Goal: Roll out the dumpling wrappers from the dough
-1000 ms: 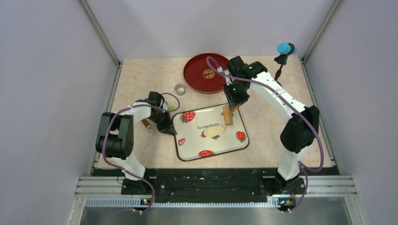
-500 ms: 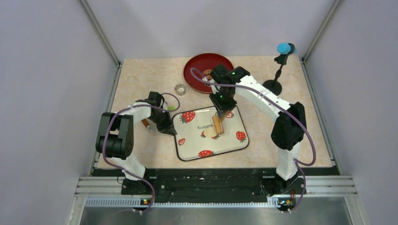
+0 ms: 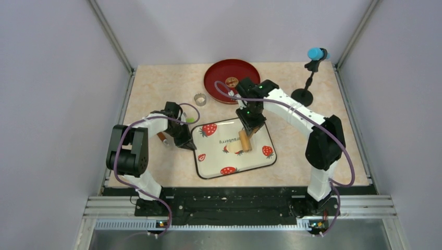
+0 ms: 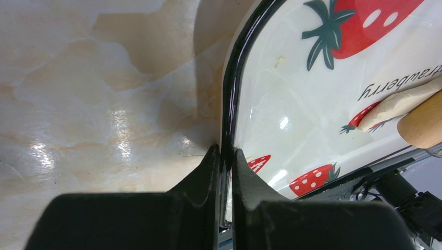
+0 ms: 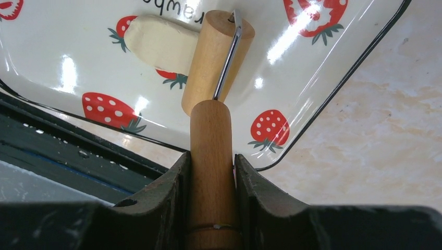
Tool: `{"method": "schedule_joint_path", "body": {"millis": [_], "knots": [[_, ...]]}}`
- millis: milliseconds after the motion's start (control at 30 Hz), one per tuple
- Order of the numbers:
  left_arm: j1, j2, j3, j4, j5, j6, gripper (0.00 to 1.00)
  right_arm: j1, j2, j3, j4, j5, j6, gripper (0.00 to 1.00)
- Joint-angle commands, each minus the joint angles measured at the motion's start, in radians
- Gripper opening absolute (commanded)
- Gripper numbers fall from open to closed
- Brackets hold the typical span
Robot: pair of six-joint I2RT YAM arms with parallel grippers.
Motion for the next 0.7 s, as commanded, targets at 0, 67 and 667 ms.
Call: {"method": "schedule_joint_path", "body": {"millis": [0, 67, 667], "knots": [[-0.013, 0.029, -0.037, 0.000, -0.122, 0.034, 0.00, -0.009, 0.048, -0.097, -0.032, 0.168, 0.001, 0.00], [-0.013, 0.030, -0.036, 0.001, -0.123, 0.033, 0.00, -0.021, 0.046, -0.114, -0.031, 0.173, -0.004, 0.00], [-0.013, 0.027, -0.034, 0.002, -0.120, 0.034, 0.00, -0.135, 0.017, -0.306, 0.039, 0.194, -0.009, 0.00]]}}
